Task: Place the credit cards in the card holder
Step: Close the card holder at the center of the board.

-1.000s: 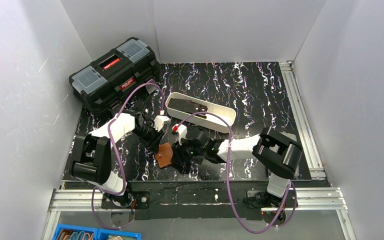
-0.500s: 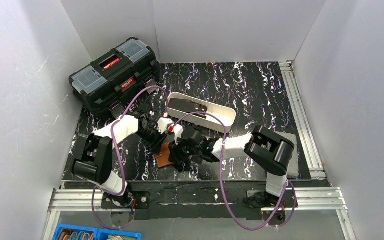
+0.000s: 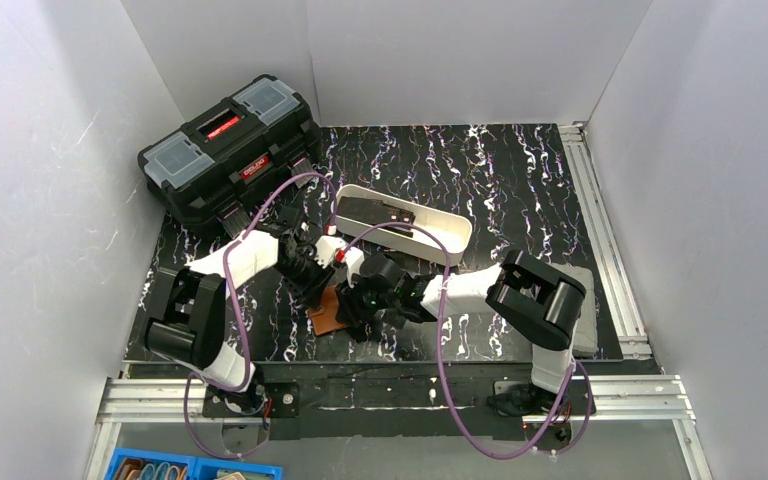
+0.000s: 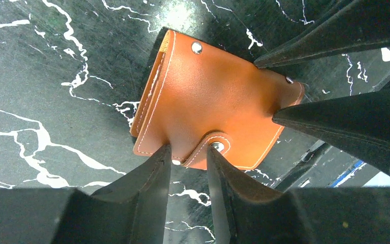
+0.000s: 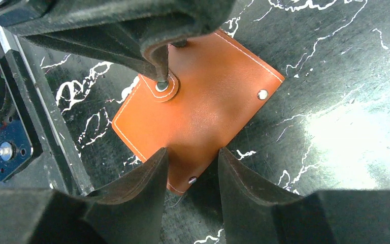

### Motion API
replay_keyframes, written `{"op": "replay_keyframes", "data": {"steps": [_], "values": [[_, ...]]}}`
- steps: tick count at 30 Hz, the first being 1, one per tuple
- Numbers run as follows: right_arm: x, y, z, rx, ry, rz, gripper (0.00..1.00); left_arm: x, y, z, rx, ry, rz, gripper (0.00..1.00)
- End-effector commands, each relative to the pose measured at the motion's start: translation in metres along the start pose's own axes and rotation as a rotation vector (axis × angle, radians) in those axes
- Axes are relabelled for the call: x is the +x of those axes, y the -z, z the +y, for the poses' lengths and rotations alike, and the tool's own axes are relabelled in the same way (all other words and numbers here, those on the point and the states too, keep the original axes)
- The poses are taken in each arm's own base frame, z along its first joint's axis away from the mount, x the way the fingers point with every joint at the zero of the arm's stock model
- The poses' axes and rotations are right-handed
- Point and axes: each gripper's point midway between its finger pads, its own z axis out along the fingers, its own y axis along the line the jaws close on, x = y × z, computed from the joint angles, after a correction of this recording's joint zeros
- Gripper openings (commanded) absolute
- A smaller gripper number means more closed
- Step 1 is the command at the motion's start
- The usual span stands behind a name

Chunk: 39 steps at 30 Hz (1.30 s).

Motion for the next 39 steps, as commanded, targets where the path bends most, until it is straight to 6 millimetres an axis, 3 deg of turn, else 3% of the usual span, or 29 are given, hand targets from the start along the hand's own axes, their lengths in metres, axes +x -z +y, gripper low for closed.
{"op": "replay_keyframes", "data": {"steps": [1,11,22,39], "values": [[0.000,-0.009,0.002,0.010,-0.008,0.007,0.47,0.001,-0.007,-0.019,0.067,-0.013,0.006,0.31],[0.001,-0.008,-0.002,0.030,-0.036,-0.005,0.45,0.009,-0.018,-0.022,0.005,-0.088,0.085,0.30],[0.001,-0.007,-0.002,0.031,-0.045,-0.014,0.45,-0.012,0.002,-0.041,0.069,-0.049,0.043,0.33],[0.005,-0.008,-0.005,0.036,-0.051,-0.008,0.45,-0.002,0.010,-0.053,0.116,-0.065,0.066,0.36]]}}
